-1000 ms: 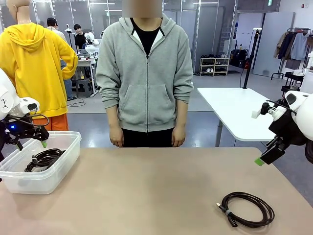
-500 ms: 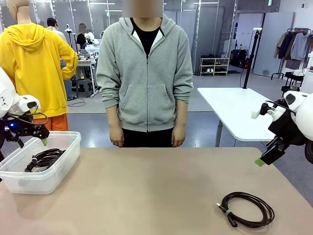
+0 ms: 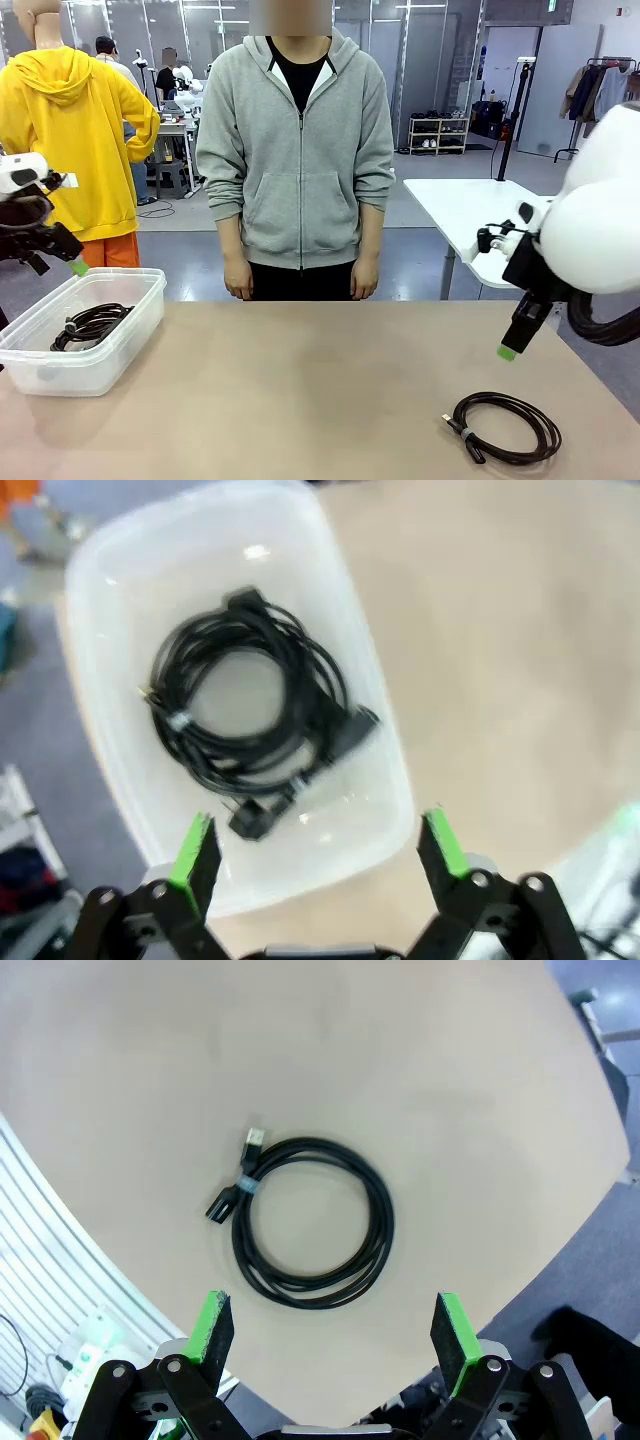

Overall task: Organize and store the cables.
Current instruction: Place the USB Extension Cable into the Organizing box.

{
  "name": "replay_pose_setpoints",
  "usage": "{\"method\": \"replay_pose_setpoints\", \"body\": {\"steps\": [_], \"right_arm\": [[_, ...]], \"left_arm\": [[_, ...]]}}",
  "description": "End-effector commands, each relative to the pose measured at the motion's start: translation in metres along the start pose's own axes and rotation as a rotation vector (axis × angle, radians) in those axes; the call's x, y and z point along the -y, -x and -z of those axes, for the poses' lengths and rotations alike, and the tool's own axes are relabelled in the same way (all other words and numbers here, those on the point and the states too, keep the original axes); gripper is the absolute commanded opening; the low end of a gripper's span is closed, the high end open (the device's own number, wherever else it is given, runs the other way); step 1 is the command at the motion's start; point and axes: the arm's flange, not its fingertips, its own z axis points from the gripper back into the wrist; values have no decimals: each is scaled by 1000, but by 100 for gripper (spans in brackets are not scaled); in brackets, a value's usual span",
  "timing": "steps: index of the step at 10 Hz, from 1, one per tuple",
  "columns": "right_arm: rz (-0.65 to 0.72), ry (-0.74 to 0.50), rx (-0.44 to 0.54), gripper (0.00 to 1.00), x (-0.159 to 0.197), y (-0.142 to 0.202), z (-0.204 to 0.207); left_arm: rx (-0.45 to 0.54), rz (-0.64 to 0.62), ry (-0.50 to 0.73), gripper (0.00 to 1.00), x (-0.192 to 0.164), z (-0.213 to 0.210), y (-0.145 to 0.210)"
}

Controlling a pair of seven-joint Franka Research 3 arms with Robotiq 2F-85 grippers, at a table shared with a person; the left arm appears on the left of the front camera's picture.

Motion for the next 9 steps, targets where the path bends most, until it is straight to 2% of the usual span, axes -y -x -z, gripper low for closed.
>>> {"method": "replay_pose_setpoints", "body": {"steps": [1, 4, 5, 6, 9], "right_arm": [[-17, -26, -85, 100, -11, -16, 15], [71, -63, -133, 100, -34, -27, 58], [109, -94, -124, 100, -39, -27, 68], [156, -108, -123, 100, -40, -28, 80], [253, -170, -138, 100, -51, -26, 120]], "left_arm": [[-4, 160, 89, 100, 23, -33, 34], [29, 414, 88, 100, 73, -68, 59], [38, 461, 101, 100, 81, -76, 59], [17, 328, 78, 100, 64, -61, 48], [17, 328, 78, 100, 64, -61, 48]]}}
